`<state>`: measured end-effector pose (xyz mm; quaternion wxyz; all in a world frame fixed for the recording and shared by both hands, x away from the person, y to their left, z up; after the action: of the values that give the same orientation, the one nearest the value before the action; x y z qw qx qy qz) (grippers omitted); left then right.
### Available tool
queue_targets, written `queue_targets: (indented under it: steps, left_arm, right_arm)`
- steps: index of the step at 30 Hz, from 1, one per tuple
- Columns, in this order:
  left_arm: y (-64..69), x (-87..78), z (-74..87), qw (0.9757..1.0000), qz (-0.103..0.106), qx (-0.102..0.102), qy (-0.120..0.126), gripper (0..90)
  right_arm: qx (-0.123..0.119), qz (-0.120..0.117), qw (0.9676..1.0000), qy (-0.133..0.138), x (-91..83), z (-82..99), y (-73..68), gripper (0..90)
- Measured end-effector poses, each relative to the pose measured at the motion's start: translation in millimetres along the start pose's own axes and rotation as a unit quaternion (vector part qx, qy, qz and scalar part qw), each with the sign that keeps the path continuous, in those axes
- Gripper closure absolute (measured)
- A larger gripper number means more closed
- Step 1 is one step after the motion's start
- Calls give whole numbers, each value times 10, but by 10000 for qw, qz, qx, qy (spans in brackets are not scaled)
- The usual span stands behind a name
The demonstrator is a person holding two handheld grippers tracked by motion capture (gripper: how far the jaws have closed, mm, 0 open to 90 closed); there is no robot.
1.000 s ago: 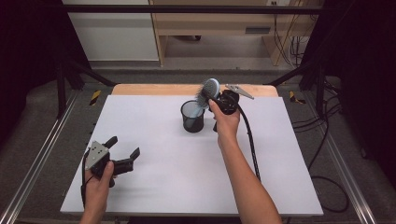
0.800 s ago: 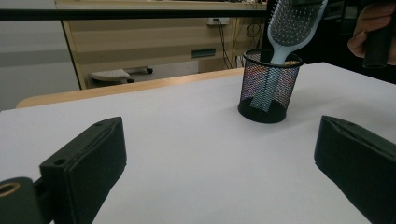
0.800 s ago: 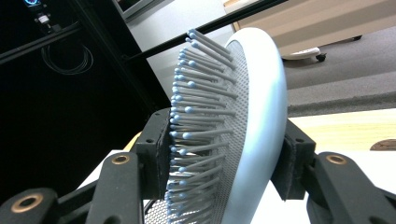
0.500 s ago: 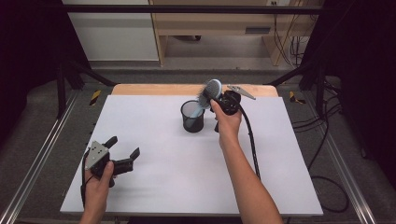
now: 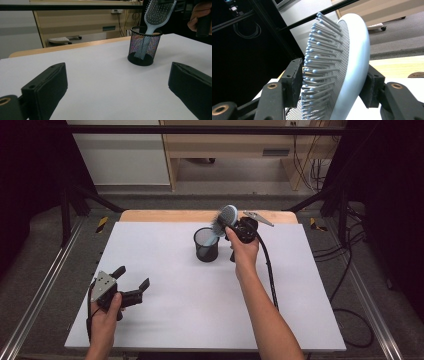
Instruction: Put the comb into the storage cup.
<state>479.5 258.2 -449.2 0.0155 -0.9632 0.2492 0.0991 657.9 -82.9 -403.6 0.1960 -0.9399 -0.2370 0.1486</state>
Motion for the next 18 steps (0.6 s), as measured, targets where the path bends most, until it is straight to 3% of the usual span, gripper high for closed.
queue_targets:
  steps: [14, 18]
  left_arm:
    - [-5, -1, 1, 10000, -3, -4, -3, 24]
    - [-6, -1, 0, 10000, -2, -4, -2, 24]
  right_arm:
    - [60, -35, 9999, -114, 6, 16, -3, 347]
    - [3, -14, 9999, -161, 15, 30, -9, 245]
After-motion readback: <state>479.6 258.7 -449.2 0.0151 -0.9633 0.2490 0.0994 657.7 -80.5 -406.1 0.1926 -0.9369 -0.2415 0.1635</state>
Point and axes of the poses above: each handheld gripper's, and its own axes: x roughly forward along the jaws, z roughly out of its underside, y roughly to its right, the point moved 5 cm from there along x, roughly forward along the jaws
